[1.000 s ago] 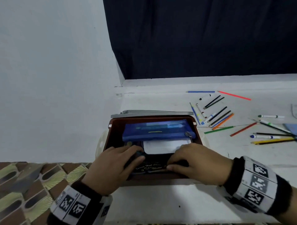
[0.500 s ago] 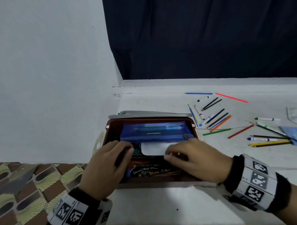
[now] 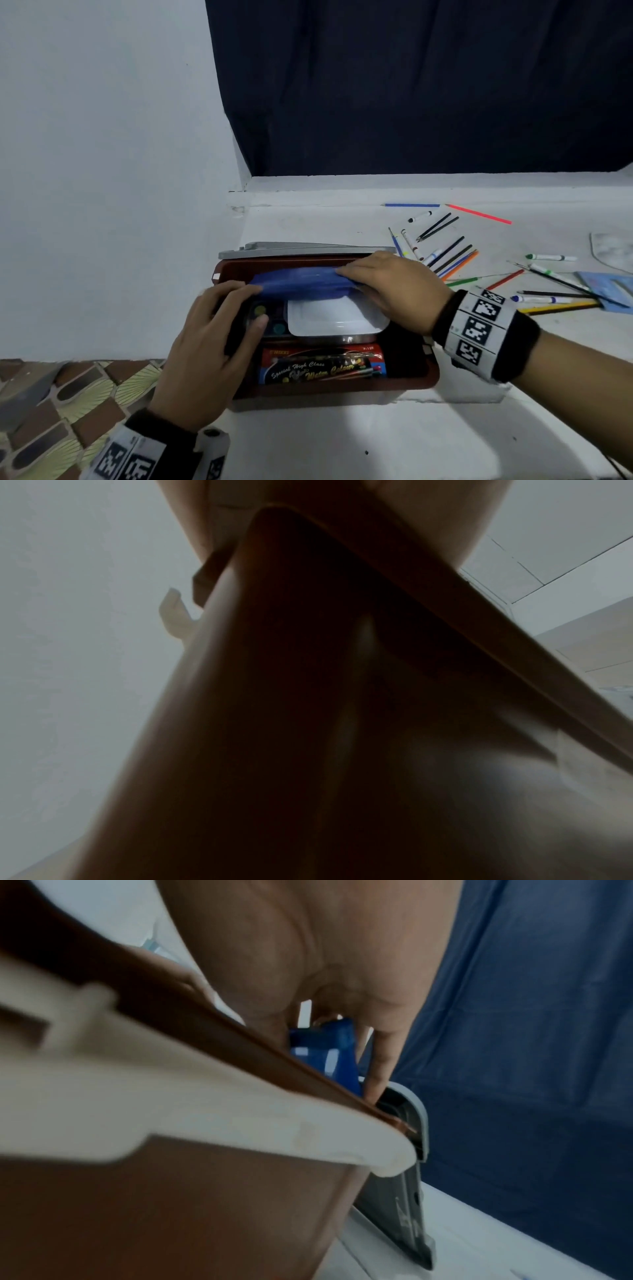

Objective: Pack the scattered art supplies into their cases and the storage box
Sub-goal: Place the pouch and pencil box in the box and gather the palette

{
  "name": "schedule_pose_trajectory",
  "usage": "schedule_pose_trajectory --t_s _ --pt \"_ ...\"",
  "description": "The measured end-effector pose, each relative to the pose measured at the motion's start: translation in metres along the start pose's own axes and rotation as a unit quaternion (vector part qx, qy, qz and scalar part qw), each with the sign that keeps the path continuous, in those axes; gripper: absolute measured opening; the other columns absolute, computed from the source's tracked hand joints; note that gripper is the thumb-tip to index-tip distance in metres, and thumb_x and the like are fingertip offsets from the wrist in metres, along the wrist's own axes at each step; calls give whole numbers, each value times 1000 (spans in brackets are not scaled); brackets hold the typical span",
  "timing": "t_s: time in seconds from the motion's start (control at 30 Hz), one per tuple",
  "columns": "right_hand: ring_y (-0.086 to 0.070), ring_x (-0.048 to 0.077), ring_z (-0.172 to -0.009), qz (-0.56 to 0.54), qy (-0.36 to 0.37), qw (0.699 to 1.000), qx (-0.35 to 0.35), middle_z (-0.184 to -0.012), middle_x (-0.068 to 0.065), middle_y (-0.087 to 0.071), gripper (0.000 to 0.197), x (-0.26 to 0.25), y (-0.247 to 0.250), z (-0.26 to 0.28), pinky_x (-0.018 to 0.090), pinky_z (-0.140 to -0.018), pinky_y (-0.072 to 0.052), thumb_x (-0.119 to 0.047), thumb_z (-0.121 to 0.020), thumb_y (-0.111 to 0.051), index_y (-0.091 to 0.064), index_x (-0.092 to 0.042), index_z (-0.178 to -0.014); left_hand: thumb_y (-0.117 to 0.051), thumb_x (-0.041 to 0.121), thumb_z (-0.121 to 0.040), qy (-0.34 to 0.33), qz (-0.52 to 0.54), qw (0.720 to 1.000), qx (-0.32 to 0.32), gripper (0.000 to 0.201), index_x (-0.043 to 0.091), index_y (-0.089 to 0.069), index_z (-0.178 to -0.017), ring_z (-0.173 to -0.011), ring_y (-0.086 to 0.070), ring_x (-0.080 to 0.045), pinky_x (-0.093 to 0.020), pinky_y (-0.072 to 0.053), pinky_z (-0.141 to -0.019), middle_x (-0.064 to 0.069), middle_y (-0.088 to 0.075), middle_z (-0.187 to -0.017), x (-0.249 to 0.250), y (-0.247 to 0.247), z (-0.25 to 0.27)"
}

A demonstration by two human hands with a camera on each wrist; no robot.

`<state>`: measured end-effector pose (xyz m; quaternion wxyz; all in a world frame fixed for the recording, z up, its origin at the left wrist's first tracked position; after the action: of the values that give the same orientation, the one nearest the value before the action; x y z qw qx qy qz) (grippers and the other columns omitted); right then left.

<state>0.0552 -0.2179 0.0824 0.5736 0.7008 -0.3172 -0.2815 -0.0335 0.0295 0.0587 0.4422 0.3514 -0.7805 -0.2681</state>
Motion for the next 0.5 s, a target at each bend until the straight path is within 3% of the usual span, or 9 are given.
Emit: schedule_pose_trajectory --t_s 0.07,0.17,0.2,0.27,0.37,0.43,0.5 --pt "-60 26 -96 -37 -33 998 34 -105 -2 -69 32 -2 12 5 42 -74 -50 -33 -96 -38 -60 -29 -119 -39 52 -94 -2 11 1000 4 49 33 -44 -139 -131 -42 -7 -29 -44 -104 12 -39 -141 2 1 -1" --pt "-60 17 -83 -85 -44 993 73 -91 -8 -69 25 -12 32 19 38 -70 -49 -32 -96 -40 -61 -32 -111 -42 46 -94 -18 67 997 43 56 28 -34 -147 -137 -33 1 -6 -32 -104 7 -32 -149 8 6 -1" --pt "-60 15 -80 -107 -44 991 74 -89 -9 -69 21 -15 37 24 37 -70 -49 -32 -97 -44 -61 -32 -110 -42 44 -95 -25 89 994 57 56 27 -33 -148 -137 -33 2 -4 -31 -104 5 -33 -149 8 7 -1" --pt "-61 11 -79 -156 -34 986 51 -86 -10 -69 16 -23 45 33 36 -72 -49 -33 -95 -51 -63 -31 -106 -42 50 -95 -15 151 986 69 54 32 -32 -145 -134 -40 -4 -13 -41 -101 7 -35 -147 5 9 2" --pt "-60 7 -78 -202 -8 979 -36 -85 -11 -69 15 -34 41 44 31 -73 -49 -34 -93 -55 -65 -33 -105 -36 64 -92 24 185 981 47 49 38 -41 -133 -116 -55 -5 -26 -54 -83 21 -50 -131 1 8 5" --pt "-61 8 -84 -177 6 980 -92 -94 -13 -71 21 -39 28 48 29 -74 -49 -36 -94 -54 -64 -37 -112 -33 63 -94 -5 109 994 13 39 39 -53 -119 -102 -60 -2 -19 -48 -74 23 -61 -110 3 6 3" --pt "-61 12 -86 -119 18 988 -99 -96 -9 -72 25 -42 14 50 32 -74 -49 -36 -92 -52 -64 -37 -114 -32 59 -97 -46 19 997 -54 32 42 -58 -104 -91 -61 1 -13 -44 -71 26 -61 -94 7 0 2"
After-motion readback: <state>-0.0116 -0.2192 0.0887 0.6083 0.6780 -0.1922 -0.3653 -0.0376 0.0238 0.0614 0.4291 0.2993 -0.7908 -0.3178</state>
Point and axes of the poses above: each hand's wrist, its own z-axis away from the middle knuckle, its own y-axis out of the back of the hand, x = y × z, the point moved 4 cm from there along -z, towards the middle knuckle
